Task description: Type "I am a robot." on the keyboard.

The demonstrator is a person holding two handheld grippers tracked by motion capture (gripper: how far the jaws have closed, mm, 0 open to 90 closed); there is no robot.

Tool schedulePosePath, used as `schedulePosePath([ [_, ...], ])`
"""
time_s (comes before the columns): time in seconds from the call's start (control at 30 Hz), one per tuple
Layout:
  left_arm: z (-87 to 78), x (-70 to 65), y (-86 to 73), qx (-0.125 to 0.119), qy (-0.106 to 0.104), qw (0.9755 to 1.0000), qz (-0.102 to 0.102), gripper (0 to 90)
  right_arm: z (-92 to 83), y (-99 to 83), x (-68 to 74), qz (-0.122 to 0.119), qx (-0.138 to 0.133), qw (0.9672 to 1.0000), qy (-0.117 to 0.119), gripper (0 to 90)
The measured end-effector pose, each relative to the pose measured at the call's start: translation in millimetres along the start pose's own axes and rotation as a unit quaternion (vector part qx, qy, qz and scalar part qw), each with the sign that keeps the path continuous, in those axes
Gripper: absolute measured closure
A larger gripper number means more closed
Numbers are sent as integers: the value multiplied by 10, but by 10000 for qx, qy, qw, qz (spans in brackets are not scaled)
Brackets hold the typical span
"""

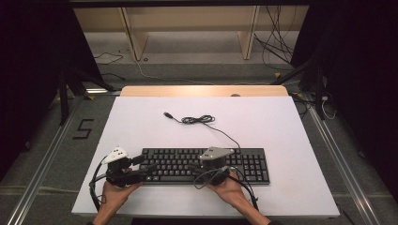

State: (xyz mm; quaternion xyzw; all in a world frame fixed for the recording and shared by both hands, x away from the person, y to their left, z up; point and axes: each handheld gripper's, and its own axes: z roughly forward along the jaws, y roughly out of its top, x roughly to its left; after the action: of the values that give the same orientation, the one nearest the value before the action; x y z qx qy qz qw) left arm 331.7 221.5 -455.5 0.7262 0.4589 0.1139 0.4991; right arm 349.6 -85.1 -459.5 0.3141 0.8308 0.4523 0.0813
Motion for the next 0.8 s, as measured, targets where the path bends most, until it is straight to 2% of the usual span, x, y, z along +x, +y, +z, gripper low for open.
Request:
schedulePosePath([
  [0.1,-7,-2,-2,-20,2,10000,-9,276,64,8,-6,9,96,10000,-27,900],
  [0.33,-7,-16,-6,-30,0,10000,11,261,186,1,-12,3,289,9996,-58,900],
  [0.8,-10,-20,-9,-28,4,10000,26,261,273,-17,-19,-27,457,9989,-75,900],
])
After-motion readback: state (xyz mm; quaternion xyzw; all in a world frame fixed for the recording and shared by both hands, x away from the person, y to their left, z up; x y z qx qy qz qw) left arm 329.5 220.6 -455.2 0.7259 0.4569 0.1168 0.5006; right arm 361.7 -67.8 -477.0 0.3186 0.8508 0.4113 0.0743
